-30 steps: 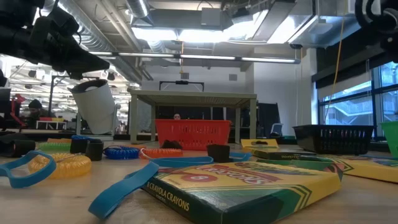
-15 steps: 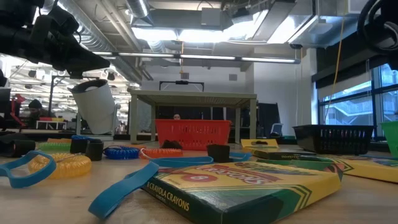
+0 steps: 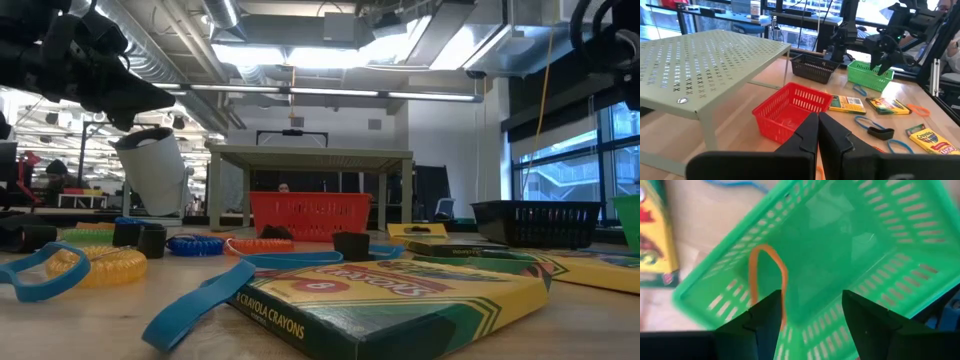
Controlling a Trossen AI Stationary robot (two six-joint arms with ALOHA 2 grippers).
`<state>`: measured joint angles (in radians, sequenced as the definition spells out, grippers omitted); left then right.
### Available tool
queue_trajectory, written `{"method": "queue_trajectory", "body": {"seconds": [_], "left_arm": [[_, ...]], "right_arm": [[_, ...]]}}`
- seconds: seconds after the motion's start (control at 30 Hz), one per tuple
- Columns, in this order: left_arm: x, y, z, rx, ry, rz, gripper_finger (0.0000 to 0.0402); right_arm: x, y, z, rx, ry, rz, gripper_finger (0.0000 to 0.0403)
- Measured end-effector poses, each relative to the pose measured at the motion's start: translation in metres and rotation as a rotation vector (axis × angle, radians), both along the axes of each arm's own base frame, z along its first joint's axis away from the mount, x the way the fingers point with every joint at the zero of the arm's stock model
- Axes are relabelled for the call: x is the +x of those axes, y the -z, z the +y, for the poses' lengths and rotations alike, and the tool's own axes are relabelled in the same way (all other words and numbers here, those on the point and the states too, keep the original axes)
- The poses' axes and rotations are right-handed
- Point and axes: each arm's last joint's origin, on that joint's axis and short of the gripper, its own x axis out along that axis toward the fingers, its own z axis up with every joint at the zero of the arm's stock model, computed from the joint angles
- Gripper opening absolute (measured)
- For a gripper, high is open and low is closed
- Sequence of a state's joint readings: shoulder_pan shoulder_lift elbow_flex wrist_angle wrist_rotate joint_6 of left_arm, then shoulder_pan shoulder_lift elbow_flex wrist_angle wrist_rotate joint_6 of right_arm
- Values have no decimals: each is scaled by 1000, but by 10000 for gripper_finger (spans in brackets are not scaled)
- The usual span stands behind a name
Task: Pick & Place Office Desk Supplies
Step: Put the orange rubber band into the green bin, then put the blue rubber band into the green bin
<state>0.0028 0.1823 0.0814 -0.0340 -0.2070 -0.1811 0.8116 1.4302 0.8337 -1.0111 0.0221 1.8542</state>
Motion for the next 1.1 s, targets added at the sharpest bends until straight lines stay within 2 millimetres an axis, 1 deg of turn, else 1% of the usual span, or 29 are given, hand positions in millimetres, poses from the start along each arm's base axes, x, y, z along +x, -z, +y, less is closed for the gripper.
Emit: {"method": "queue_trajectory", "body": {"seconds": [0.1, 0.23, 0.4, 0.53, 0.63, 0.77, 0.87, 0.93, 1.0, 1.1], "left_arm": [[0, 0, 0, 5, 1, 1, 4], [0, 0, 0, 28, 4, 6, 4], [0, 0, 0, 35, 4, 7, 4], [0, 0, 0, 36, 5, 7, 4], [0, 0, 0, 36, 4, 7, 4], [0, 0, 0, 35, 5, 7, 4], [0, 0, 0, 35, 5, 7, 4], [0, 0, 0, 33, 4, 7, 4], [0, 0, 0, 33, 4, 7, 4], [0, 0, 0, 27, 4, 6, 4]], "right_arm": [[2, -6, 2, 66, -2, -56, 202], [3, -16, 2, 101, 2, -164, 194], [-1, -19, -4, 97, 32, -110, 181], [4, -21, 3, 163, -17, -170, 171], [-1, -19, -2, 117, 35, -117, 165], [3, -22, 4, 196, -3, -145, 160], [-4, -19, -3, 125, 66, -64, 158], [-1, -20, 0, 151, 42, -98, 157], [-1, -20, 0, 131, 40, -125, 157], [5, -22, 1, 105, 34, -222, 157]]}}
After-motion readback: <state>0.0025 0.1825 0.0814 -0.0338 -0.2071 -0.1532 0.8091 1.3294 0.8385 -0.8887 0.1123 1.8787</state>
